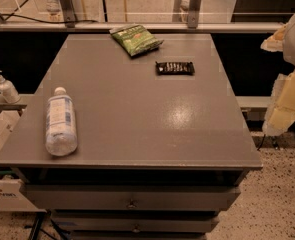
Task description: Move rxbar chocolate near blue plastic bottle
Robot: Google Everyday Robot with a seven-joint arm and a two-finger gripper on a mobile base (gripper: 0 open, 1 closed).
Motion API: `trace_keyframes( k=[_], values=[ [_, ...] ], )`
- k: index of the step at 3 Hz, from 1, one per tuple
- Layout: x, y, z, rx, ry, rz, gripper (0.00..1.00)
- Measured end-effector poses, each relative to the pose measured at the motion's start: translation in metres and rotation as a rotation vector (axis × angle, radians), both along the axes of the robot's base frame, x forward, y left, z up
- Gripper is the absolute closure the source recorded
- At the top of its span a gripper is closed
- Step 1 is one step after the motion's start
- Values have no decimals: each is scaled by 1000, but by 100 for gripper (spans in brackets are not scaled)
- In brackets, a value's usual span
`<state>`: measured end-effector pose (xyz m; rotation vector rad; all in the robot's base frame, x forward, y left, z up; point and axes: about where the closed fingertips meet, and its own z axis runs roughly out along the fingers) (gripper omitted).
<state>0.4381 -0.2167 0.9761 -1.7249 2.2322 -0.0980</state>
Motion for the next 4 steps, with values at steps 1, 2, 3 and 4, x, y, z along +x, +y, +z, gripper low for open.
trace_keyframes(
  k=[1, 2, 3, 4],
  values=[
    [0, 0, 0, 0, 0, 0, 0],
    [15, 8, -12, 40, -27, -8, 0],
    [52, 27, -40, 108, -68, -13, 0],
    [103, 46, -64, 190, -120, -29, 0]
  ],
)
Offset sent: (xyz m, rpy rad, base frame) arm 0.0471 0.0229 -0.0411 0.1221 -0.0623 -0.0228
